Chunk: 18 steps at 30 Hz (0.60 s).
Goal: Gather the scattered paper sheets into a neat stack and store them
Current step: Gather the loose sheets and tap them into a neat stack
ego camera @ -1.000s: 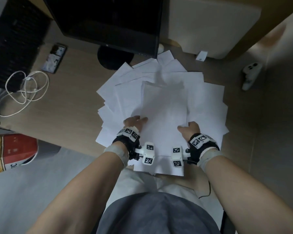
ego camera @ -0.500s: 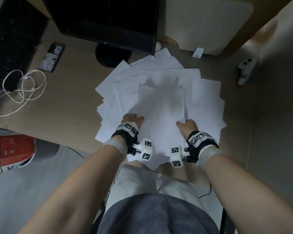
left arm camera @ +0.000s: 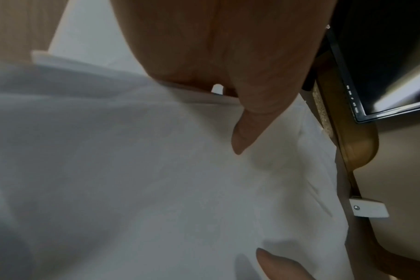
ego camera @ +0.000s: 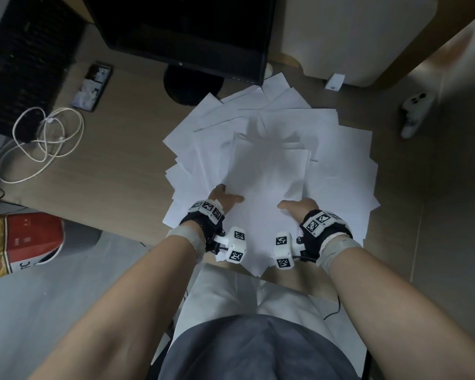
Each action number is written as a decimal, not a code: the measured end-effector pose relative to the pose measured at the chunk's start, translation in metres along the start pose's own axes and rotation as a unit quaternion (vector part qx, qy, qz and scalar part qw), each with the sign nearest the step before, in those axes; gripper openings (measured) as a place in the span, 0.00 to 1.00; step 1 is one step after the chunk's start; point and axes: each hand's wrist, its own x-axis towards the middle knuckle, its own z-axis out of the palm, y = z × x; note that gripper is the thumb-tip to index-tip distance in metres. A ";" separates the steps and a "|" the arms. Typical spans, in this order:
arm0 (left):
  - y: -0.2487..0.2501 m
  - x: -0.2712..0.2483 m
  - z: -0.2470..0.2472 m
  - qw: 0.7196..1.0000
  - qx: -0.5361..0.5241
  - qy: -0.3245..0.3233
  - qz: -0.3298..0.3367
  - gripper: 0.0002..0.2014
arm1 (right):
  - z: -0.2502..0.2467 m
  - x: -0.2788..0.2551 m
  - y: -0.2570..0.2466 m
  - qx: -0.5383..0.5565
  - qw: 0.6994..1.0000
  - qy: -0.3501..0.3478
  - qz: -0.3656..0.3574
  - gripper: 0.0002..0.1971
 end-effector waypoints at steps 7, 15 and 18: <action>-0.003 0.000 -0.014 0.995 -0.091 0.017 0.022 0.26 | 0.005 -0.010 -0.019 0.015 0.995 0.030 -0.095 0.18; 0.015 0.009 -0.055 0.982 -0.177 0.064 -0.031 0.16 | 0.010 -0.016 -0.091 -0.013 0.978 0.024 -0.206 0.21; 0.016 0.027 -0.063 0.987 -0.146 0.037 -0.049 0.25 | 0.021 -0.005 -0.111 -0.101 0.980 0.024 -0.169 0.32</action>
